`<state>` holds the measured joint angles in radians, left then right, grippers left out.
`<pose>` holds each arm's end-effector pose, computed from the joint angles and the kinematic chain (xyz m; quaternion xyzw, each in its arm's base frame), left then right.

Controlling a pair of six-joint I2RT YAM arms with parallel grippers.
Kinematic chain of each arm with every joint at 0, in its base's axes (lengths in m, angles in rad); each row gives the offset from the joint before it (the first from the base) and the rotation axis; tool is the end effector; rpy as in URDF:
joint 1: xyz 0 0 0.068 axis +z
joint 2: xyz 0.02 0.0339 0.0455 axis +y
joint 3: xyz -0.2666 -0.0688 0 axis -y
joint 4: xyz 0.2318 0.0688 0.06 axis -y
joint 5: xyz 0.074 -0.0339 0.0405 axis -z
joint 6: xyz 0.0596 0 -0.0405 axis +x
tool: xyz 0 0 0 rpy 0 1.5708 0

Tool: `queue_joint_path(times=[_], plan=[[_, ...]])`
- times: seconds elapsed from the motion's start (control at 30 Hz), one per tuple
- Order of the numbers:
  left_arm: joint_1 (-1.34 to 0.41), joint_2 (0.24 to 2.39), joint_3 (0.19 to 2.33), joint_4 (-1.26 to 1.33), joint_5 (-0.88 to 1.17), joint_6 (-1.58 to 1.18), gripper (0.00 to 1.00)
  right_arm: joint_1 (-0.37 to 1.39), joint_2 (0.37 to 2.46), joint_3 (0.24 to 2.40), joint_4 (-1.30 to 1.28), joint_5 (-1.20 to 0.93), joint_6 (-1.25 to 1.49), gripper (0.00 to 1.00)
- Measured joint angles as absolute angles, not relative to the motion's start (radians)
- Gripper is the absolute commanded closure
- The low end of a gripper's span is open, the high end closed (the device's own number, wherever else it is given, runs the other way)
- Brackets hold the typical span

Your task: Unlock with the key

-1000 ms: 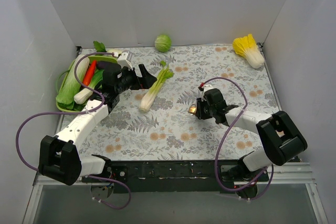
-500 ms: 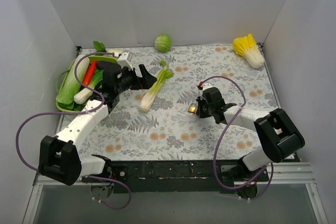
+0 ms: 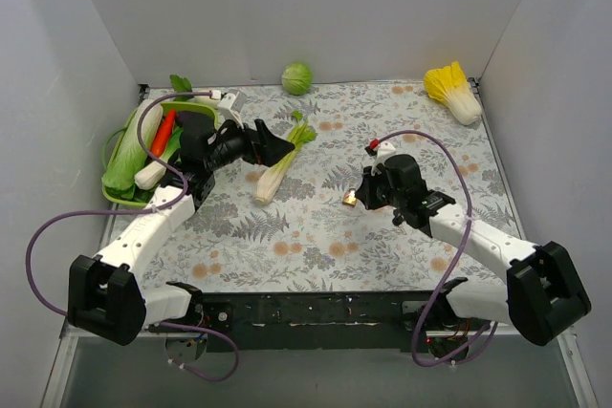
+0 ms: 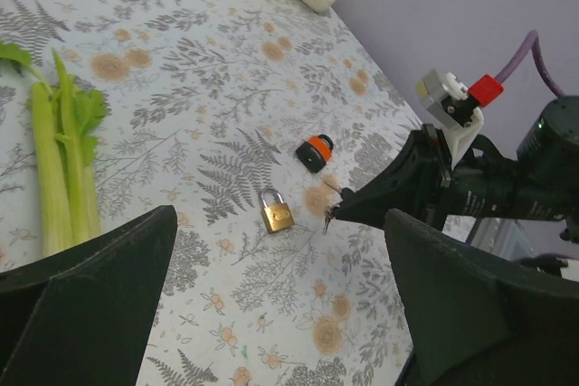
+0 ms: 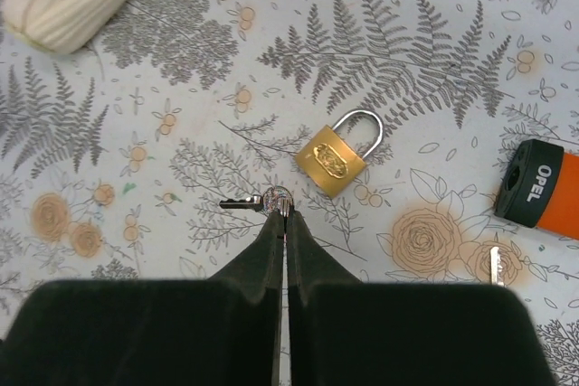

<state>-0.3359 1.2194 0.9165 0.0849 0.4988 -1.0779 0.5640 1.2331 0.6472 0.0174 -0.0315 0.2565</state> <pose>0.2651 -0.1227 0.3246 -0.1300 0.7603 -0.5403 0.3362 0.2276 0.1462 0.2150 -0.1418 0.8654 0.2043 0.4350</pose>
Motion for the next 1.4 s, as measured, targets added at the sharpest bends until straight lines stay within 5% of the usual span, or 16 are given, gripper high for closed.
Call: queue_joint_path(times=[0.27,0.67,1.4], plan=[[-0.363,1.245,0.893,0.187,0.753,-1.105,0.02,0.613,1.085,0.641,0.065,-0.097,0.194,0.99],[-0.45,1.353,0.892,0.216,0.837,-1.151,0.02,0.71,1.04,0.623,0.113,-0.093,0.154,0.99],[-0.545,1.536,0.918,0.166,0.92,-1.231,0.24,0.736,0.975,0.623,0.115,0.015,0.159,0.99]])
